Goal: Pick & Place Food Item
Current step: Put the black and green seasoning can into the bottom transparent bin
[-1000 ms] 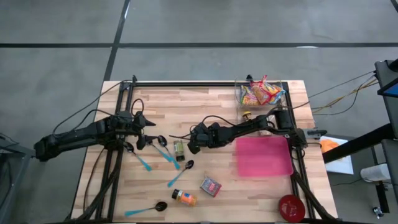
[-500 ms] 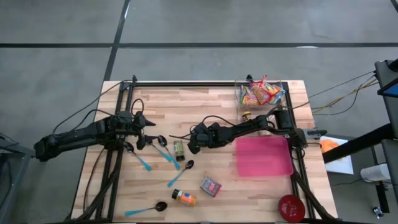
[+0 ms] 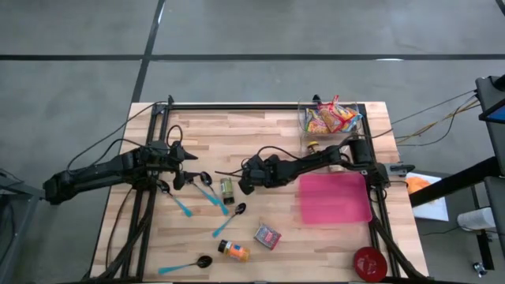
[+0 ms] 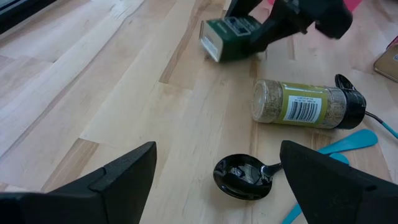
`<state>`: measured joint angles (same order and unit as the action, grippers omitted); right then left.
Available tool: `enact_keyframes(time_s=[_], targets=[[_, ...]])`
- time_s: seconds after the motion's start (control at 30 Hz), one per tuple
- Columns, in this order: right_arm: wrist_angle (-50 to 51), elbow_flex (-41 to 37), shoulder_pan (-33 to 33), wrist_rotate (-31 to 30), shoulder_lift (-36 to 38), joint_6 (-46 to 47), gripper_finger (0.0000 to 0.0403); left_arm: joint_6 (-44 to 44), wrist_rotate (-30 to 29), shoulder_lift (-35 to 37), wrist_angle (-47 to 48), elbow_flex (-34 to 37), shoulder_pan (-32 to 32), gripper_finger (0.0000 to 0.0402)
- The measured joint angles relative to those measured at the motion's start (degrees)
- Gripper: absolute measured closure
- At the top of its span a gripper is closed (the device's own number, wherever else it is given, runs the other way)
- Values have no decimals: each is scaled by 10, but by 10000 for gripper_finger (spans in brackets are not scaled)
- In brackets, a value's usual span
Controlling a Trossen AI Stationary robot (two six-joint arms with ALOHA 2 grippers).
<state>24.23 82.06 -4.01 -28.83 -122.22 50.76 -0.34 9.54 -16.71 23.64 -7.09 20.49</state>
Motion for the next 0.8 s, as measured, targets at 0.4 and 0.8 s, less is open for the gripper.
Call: enact_keyframes(time_s=[0.4,0.8], targets=[[102,0,-24,-82,79,18,147,0,-1,-1,0,0,0,57],[333,-9,-77,-188,185,158,153,0,-1,-4,0,0,0,57]])
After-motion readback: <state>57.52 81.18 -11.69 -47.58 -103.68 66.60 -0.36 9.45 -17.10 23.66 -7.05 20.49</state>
